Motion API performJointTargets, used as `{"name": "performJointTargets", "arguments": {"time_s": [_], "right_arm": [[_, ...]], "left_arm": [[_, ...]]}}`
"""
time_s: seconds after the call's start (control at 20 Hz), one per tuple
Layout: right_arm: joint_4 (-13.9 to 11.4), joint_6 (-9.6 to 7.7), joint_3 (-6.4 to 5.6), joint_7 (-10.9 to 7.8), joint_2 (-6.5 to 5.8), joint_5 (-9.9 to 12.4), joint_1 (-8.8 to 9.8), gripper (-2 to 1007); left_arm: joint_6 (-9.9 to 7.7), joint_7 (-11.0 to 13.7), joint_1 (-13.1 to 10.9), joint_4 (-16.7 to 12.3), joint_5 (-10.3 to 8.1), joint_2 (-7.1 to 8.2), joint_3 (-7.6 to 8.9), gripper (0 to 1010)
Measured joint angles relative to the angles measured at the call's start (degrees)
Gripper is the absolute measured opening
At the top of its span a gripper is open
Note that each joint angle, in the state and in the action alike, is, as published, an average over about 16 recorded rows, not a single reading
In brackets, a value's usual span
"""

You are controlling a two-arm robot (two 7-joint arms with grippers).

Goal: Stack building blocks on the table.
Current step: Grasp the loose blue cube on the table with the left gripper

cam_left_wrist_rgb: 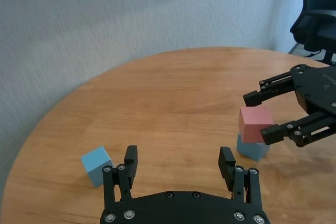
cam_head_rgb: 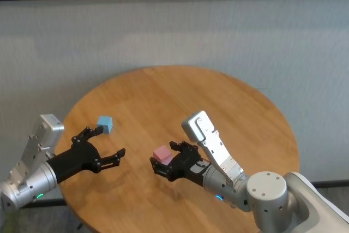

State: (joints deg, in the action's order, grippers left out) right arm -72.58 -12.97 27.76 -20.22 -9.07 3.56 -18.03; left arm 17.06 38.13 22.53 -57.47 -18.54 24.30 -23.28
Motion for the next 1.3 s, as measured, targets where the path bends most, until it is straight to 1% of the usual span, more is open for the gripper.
{"name": "performJointTargets", "arguments": {"time_s": [0.3,0.45,0.6,0.8,1.0,1.15,1.3], "right_arm": [[-1.6,-0.27,-0.61,-0.13,-0.26,0.5,0.44,846],[-3.0,-0.47,-1.18,-0.01,-0.67,1.0,0.82,914],[-4.7,-0.4,-1.93,0.59,-1.23,1.3,1.3,962],[-6.8,0.32,-3.23,1.85,-2.21,1.2,2.09,998],[-8.3,1.24,-4.81,3.28,-3.24,0.8,2.85,1005],[-8.7,2.0,-6.04,4.39,-3.95,0.2,3.31,1005],[-8.6,2.6,-7.22,5.36,-4.53,-0.7,3.66,1005]], "left_arm": [[0.0,0.0,0.0,0.0,0.0,0.0,0.0,1000],[0.0,0.0,0.0,0.0,0.0,0.0,0.0,1000],[0.0,0.0,0.0,0.0,0.0,0.0,0.0,1000],[0.0,0.0,0.0,0.0,0.0,0.0,0.0,1000],[0.0,0.0,0.0,0.0,0.0,0.0,0.0,1000],[0.0,0.0,0.0,0.0,0.0,0.0,0.0,1000],[0.0,0.0,0.0,0.0,0.0,0.0,0.0,1000]]}}
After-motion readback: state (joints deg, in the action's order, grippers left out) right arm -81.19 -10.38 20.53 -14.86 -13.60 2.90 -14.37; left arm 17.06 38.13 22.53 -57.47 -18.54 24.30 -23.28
